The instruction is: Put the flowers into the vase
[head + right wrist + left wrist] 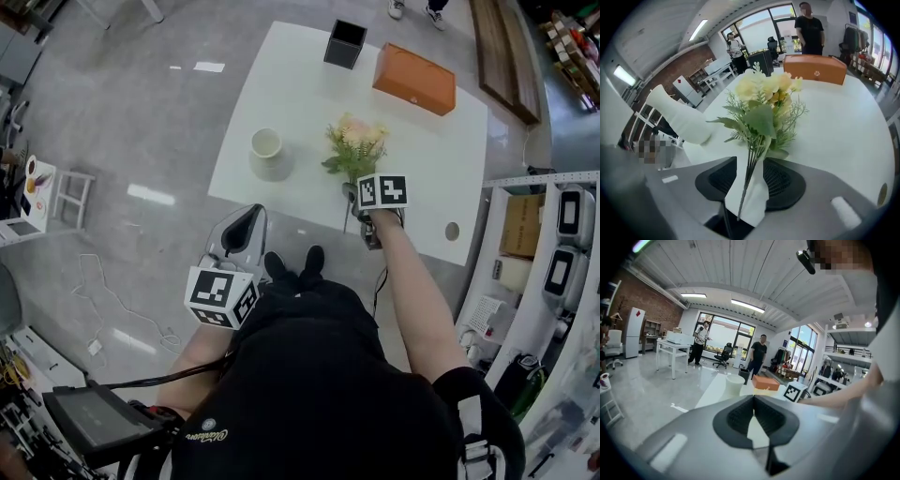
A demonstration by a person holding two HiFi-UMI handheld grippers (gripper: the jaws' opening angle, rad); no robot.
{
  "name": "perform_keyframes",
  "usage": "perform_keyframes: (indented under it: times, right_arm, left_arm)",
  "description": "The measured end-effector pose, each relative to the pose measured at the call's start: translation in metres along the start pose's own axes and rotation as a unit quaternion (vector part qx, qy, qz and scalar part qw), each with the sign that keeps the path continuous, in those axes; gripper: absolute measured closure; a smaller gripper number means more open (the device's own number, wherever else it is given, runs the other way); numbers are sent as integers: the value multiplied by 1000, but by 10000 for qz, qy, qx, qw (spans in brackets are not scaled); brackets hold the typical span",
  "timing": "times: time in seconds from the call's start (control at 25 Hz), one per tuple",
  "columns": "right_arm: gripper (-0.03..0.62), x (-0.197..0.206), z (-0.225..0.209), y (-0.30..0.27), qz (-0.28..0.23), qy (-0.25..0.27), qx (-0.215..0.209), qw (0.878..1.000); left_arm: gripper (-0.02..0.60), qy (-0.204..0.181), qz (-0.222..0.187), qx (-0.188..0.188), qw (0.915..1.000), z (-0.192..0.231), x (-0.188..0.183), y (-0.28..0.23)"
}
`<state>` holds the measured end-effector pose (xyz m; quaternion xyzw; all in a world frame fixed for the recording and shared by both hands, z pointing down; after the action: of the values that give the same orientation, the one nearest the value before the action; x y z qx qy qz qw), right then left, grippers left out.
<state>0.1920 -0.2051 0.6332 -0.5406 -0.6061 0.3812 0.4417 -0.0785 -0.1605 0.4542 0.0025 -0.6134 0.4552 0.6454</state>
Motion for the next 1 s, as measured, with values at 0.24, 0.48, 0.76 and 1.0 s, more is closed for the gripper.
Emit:
perform_keyframes:
  times: [0.24,0.48,0.76,1.0]
  right_arm:
    - [410,-18,-8,-17,747,-314,-474,9956]
    - [468,-29,-19,-22,1161,-454,-288,9918]
    - [519,-33,-15,-25,1390,-438,-288,9889]
    - [536,-33,-17,-19,1184,-419,-230,9918]
  left_arm:
    - [574,54,1,21,10000,3,4,3]
    - [575,86,-27,1,10000,9,5,6]
    - [574,112,-15,-27,9999,15,5,7]
    - [574,113,-50,-26,9999,15,5,8]
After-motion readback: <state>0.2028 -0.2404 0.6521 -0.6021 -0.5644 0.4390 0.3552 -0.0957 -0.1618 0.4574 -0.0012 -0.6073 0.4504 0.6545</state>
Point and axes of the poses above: the fingertips, and each gripper's own axes: y backward along the fingers, z to its left, x out of its underside, the point moved 6 cm from there along y, backward along the fingers, and after that the axes turned 12 degrees about z, right-handed, at the moved point
